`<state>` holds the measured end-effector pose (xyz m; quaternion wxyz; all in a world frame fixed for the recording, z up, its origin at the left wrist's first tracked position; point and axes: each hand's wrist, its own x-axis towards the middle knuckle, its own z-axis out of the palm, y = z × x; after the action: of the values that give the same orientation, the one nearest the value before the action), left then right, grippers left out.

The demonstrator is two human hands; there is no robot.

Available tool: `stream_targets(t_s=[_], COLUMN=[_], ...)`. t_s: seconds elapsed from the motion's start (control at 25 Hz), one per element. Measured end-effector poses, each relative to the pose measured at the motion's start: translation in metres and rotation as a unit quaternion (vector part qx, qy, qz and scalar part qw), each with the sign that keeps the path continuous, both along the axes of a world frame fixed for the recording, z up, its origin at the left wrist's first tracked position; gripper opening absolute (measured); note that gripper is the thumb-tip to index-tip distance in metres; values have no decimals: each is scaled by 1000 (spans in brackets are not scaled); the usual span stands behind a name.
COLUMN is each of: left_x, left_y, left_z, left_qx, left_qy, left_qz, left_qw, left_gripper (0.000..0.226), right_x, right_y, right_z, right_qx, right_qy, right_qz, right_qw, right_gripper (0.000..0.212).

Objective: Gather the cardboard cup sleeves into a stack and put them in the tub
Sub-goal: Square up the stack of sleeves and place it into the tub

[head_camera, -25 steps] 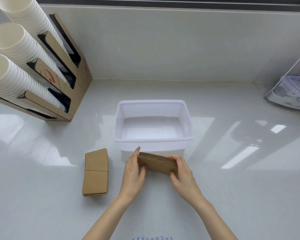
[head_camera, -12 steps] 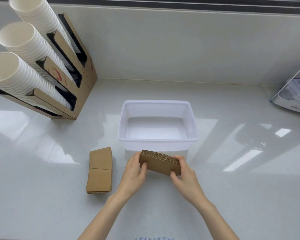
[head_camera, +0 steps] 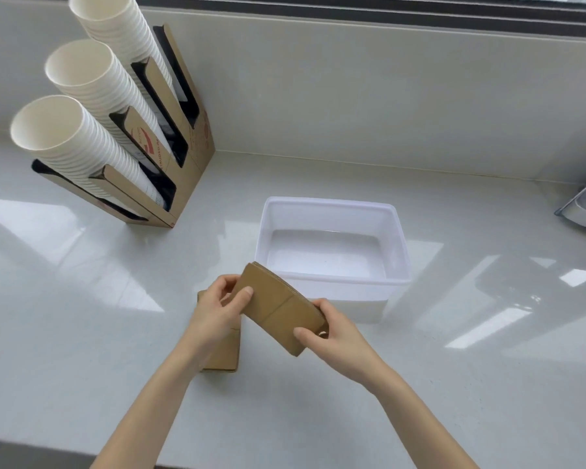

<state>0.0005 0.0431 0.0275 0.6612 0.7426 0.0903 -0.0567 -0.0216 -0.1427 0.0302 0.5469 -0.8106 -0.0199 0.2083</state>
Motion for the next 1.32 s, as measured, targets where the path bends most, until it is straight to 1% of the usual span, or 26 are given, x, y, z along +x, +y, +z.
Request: stream_targets(t_s=[0.08,0.12,0.28,0.4,0.52,0.6,0.68,0.76,0.88,1.0,1.12,1.24,1.32], left_x=[1,2,7,12,15,15,12,6,-2,-5,-4,-5,-7], left_y=[11,17,36,43,49,53,57,59,57,51,45,39,37], left_z=[4,5,7,11,7,1,-8,-18,-30,-31,-27,-23,-23], left_qx=[-65,-70,-41,-34,18,78,124,135,108,87,58,27,-3], left_qy=[28,35,47,51,59,69,100,150,199,207,213,221,225], left_qz=[19,20,-18,-15,11,42,62,57,44,46,47,58,69], left_qw=[997,997,998,998,998,994,985,978,973,973,974,973,972], left_gripper=[12,12,15,13,18,29,44,55,64,67,60,50,47], right_x=[5,8,22,32,35,34,33,31,27,23,20,19,19], right_y=[13,19,43,56,68,75,79,83,91,101,110,112,112], right_z=[4,5,7,7,1,-6,-12,-17,-24,-30,-36,-38,-41], right_qx=[-3,-5,8,4,10,17,18,24,16,-21,-55,-50,-46], right_qy=[9,10,16,38,70,87,105,128,132,88,74,98,97], right_qz=[24,37,45,42,34,15,-3,-20,-39,-55,-52,-43,-40], right_qw=[1000,999,999,998,997,996,994,991,990,994,994,993,993], right_gripper=[27,29,29,27,25,23,20,19,27,35,39,39,40])
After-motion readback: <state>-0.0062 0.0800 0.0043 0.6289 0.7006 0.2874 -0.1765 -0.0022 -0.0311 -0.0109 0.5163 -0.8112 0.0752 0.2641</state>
